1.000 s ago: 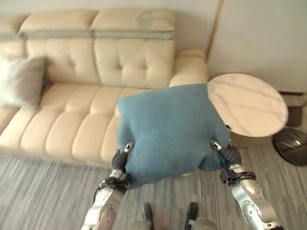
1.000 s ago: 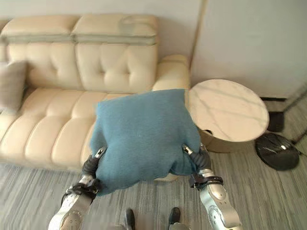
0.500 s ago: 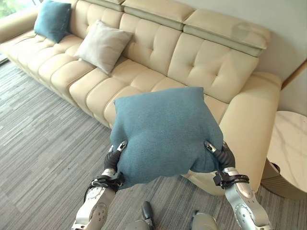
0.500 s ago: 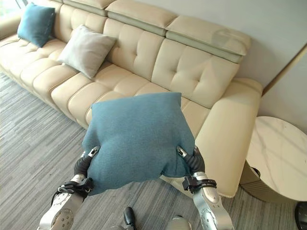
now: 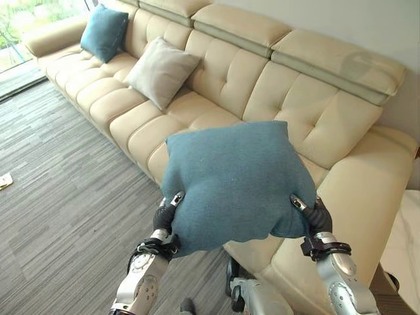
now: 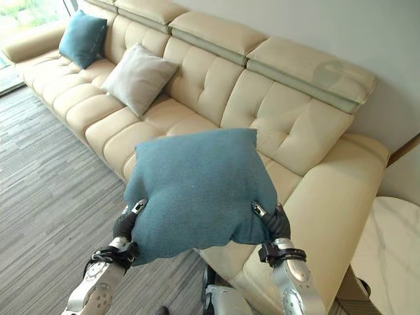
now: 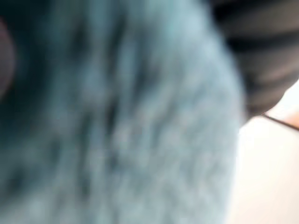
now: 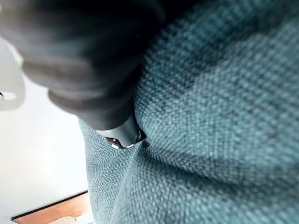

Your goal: Pick up all the scattered cushions and arrange them neatly on the sofa.

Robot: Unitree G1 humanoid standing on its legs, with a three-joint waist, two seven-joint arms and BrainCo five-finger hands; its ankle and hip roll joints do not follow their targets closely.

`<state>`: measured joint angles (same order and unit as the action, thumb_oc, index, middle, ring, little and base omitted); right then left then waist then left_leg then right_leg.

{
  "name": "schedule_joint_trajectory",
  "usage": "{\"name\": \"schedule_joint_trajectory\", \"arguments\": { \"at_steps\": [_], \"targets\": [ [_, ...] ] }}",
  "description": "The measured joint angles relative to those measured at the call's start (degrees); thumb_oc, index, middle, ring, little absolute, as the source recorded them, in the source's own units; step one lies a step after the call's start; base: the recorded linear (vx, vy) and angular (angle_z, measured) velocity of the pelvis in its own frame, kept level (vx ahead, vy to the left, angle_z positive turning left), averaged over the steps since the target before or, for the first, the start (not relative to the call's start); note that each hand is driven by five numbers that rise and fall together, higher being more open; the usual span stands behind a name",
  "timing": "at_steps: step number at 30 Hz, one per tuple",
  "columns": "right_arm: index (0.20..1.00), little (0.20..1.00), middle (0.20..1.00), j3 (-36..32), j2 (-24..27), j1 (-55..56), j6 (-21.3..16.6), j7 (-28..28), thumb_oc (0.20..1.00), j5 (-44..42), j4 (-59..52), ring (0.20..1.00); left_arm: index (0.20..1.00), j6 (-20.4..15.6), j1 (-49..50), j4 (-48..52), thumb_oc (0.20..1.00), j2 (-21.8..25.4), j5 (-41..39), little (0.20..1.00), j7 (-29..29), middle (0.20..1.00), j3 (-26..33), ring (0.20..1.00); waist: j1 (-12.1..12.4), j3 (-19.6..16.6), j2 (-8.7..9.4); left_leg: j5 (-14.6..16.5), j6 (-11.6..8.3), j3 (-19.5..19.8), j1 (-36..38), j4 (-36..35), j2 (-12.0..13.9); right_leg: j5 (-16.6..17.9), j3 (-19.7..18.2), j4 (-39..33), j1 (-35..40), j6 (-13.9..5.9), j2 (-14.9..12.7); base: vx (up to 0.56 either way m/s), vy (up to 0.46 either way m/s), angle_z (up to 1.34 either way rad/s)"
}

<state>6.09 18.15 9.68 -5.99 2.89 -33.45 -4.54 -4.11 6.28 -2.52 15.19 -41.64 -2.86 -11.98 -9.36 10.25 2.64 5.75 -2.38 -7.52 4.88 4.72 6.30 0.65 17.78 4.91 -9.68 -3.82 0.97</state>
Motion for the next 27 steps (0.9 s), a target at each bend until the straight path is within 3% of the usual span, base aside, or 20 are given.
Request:
{"name": "schedule_joint_trajectory", "arguments": {
  "at_steps": [1, 3, 5, 6, 7, 8, 10, 11, 12, 13, 14, 17, 20, 23, 24, 27],
  "targets": [
    [0.2, 0.2, 0.2, -0.04, 0.32, -0.13, -0.01, -0.02, 0.2, -0.15, -0.02, 0.2, 0.2, -0.03, -0.12, 0.0, 0.2, 0.27, 0.0, 0.2, 0.07, 0.2, -0.34, 0.2, 0.02, 0.05, 0.05, -0.18, -1.95, -1.02, -1.74, 5.72, 0.14, -0.47, -0.05, -1.26, 1.09, 0.61, 0.5, 0.19, -0.12, -0.07],
    [0.2, 0.2, 0.2, 0.04, 0.3, 0.2, -0.05, -0.05, 0.2, -0.31, -0.24, 0.2, 0.2, -0.04, -0.19, 0.01, 0.2, 0.59, 0.0, 0.2, 0.13, 0.2, -0.7, 0.2, 0.15, -0.09, 1.55, 0.51, -3.96, -1.94, -7.08, 17.81, 0.22, -0.44, -1.09, -4.41, 3.44, 1.21, 0.32, 0.16, -0.061, -0.38],
    [0.2, 0.2, 0.2, 0.21, 0.8, 0.2, -0.1, -0.34, 0.2, -0.37, -0.35, 0.2, 0.2, -0.1, 0.38, -0.01, 0.2, 0.05, -0.01, 0.2, 0.12, 0.2, -0.63, 0.2, 1.07, -0.15, 1.62, 0.89, -4.83, -0.42, -10.65, 24.65, -1.27, -1.29, -2.05, -5.16, 4.95, 0.01, -0.18, 0.16, 0.002, -0.64],
    [0.2, 0.2, 0.2, 0.06, 1.02, 0.05, -0.09, -0.32, 0.2, -0.44, -0.25, 0.2, 0.2, -0.22, 0.42, 0.07, 0.2, -1.26, -0.02, 0.2, 0.11, 0.2, -0.6, 0.2, 1.32, -0.08, 0.16, 0.93, -4.19, -0.46, -12.34, 22.94, 0.05, -4.74, -1.85, -1.78, 3.83, -2.21, 0.24, 0.14, 0.06, -0.43],
    [0.2, 0.2, 0.2, -0.11, 1.53, 0.04, -0.13, -0.38, 0.2, -0.45, -0.86, 0.2, 0.2, -0.53, 0.55, 0.56, 0.2, -1.18, -0.02, 0.2, 0.13, 0.2, -0.44, 0.2, 1.59, -0.08, 0.17, 1.11, -4.65, -0.44, -13.0, 21.75, 0.67, -4.27, -4.08, 2.7, 2.16, 2.41, -0.36, 0.2, 0.095, -0.53],
    [0.2, 0.2, 0.2, 0.42, 2.04, 0.14, -0.07, -0.51, 0.2, -0.42, -1.39, 0.2, 0.2, -0.43, 0.6, 0.5, 0.2, -0.23, -0.01, 0.2, 0.14, 0.2, -0.19, 0.2, 1.35, -0.15, 1.43, 1.16, -4.42, -0.57, -12.33, 18.57, 1.09, -2.83, -4.58, 3.79, 2.84, 7.88, -1.05, 0.24, 0.138, -0.43],
    [0.2, 0.2, 0.2, 0.45, 1.94, 0.28, -0.09, -0.5, 0.2, -0.42, -1.31, 0.2, 0.2, -0.26, 0.69, 0.04, 0.2, -0.12, -0.02, 0.2, 0.15, 0.2, -0.27, 0.2, 1.11, -0.39, 1.11, 0.77, -3.45, 1.24, -11.89, 12.51, 1.74, -2.66, -6.08, 1.94, 4.18, 6.87, 0.02, 0.18, 0.117, -0.49],
    [0.2, 0.2, 0.2, 0.46, 1.34, -0.31, -0.09, -0.51, 0.2, -0.42, -0.84, 0.2, 0.2, -0.41, 0.64, 0.1, 0.2, 0.06, -0.01, 0.2, 0.16, 0.2, -0.15, 0.2, 2.09, -0.41, 1.34, -1.2, -2.53, 4.56, -10.42, 1.9, 0.78, -3.52, -7.32, 1.35, 4.36, 2.11, -0.02, 0.18, 0.158, -0.69],
    [0.2, 0.2, 0.2, 0.59, 1.43, -0.35, -0.11, -0.54, 0.2, -0.42, -0.86, 0.2, 0.2, -0.47, 0.57, 0.08, 0.2, 0.18, -0.02, 0.2, 0.14, 0.2, 0.01, 0.2, 2.06, -0.35, 1.47, -2.34, -3.66, 5.84, -10.5, -0.97, 0.8, -2.31, -7.78, 1.52, 4.43, 3.7, 0.17, 0.18, 0.157, -0.77],
    [0.2, 0.2, 0.2, 0.74, 1.96, -0.34, -0.1, -0.54, 0.2, -0.42, -0.76, 0.2, 0.2, -0.43, 0.76, 0.06, 0.2, -0.12, -0.02, 0.2, 0.14, 0.2, 0.41, 0.2, 2.09, -0.37, 1.32, -3.44, -3.87, 6.3, -10.49, -2.28, 1.4, -1.66, -8.23, 1.44, 4.96, 6.96, 0.56, 0.24, 0.241, -0.69],
    [0.2, 0.2, 0.2, 1.15, 2.28, -0.25, -0.11, -0.51, 0.2, -0.44, -0.12, 0.2, 0.2, -0.45, 1.07, 0.01, 0.2, -0.5, -0.02, 0.2, 0.06, 0.2, 0.53, 0.2, 2.38, -0.5, 0.59, -4.66, -4.59, 8.82, -10.85, -3.7, 2.89, -1.19, -10.67, 0.63, 6.05, 7.74, 1.85, 0.13, 0.134, -0.8],
    [0.2, 0.2, 0.2, 1.68, 2.02, -0.16, -0.11, -0.49, 0.2, -0.41, 0.05, 0.2, 0.2, -0.48, 1.34, -0.08, 0.2, -0.1, -0.01, 0.2, -0.02, 0.2, 1.04, 0.2, 2.27, -0.23, -0.12, -6.48, -5.16, 12.97, -12.65, -7.1, 3.61, -0.9, -14.08, -0.97, 8.25, 8.16, 3.22, 0.19, 0.272, -0.7],
    [0.2, 0.2, 0.2, 1.57, 2.45, 0.22, -0.1, -0.52, 0.2, -0.36, 0.14, 0.2, 0.2, -0.52, 2.02, -0.06, 0.2, -0.23, 0.0, 0.2, 0.0, 0.2, 0.61, 0.2, 2.34, -0.28, -1.63, -7.65, -4.34, 13.37, -13.16, -7.61, 3.29, -0.56, -17.64, -2.16, 10.07, 8.06, 3.75, 0.19, 0.416, -0.72],
    [0.2, 0.2, 0.2, 0.17, 3.66, 2.09, -0.02, -0.72, 0.2, -0.15, -0.12, 0.2, 0.2, -0.57, 2.45, -0.87, 0.2, -1.59, 0.03, 0.2, 0.29, 0.2, -0.84, 0.2, 1.15, -0.92, -6.41, -7.76, -3.09, 13.01, -13.54, -4.81, 1.71, -1.96, -20.65, -2.21, 11.38, 5.93, 3.45, 0.1, 0.338, -0.6],
    [0.2, 0.2, 0.2, -0.01, 4.04, 2.19, 0.11, -0.69, 0.2, -0.02, -0.09, 0.2, 0.2, -0.61, 2.53, -0.85, 0.2, -1.74, 0.04, 0.2, 0.43, 0.2, -1.27, 0.2, 0.54, -1.07, -8.08, -11.98, -2.66, 11.48, -12.81, -5.98, 0.98, -2.32, -22.33, -1.9, 10.81, 4.1, 2.41, 0.06, 0.347, -0.64],
    [0.2, 0.2, 0.2, 0.22, 3.16, 1.93, 0.25, -0.66, 0.2, 1.01, -0.12, 0.2, 0.2, -0.65, 2.41, -0.83, 0.2, -1.38, 0.04, 0.2, 0.42, 0.2, -1.11, 0.2, 0.78, -1.34, -7.59, -14.62, 0.32, 5.34, -11.02, -9.28, -2.08, -3.87, -26.22, -0.04, 7.79, 0.74, -1.67, 0.0, 0.249, -0.81]
  ]
}}
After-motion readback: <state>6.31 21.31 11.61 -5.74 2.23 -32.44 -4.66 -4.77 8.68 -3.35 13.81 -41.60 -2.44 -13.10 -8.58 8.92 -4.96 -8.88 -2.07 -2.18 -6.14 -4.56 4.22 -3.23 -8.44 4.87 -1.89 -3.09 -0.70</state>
